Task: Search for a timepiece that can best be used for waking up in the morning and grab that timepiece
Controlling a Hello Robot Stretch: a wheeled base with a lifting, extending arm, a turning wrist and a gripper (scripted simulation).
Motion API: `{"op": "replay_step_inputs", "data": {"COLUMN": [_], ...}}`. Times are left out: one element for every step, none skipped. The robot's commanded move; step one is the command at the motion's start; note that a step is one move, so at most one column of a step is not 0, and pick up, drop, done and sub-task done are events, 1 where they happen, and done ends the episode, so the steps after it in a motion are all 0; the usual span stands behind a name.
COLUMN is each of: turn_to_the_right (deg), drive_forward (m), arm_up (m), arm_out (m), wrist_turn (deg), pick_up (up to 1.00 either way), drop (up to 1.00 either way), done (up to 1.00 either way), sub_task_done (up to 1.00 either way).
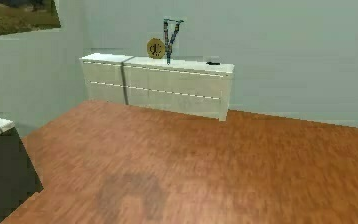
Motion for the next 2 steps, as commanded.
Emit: {"op": "replay_step_inputs", "data": {"turn_to_the_right": [18.0,0.0], "drive_forward": [0.00,0.20], "arm_up": [0.00,0.00], "arm_out": [0.00,0.00], "wrist_turn": [0.0,0.0], "pick_up": [0.00,0.00], "drop": [0.00,0.00], "done": [0.00,0.00], "sub_task_done": [0.00,0.00]}}
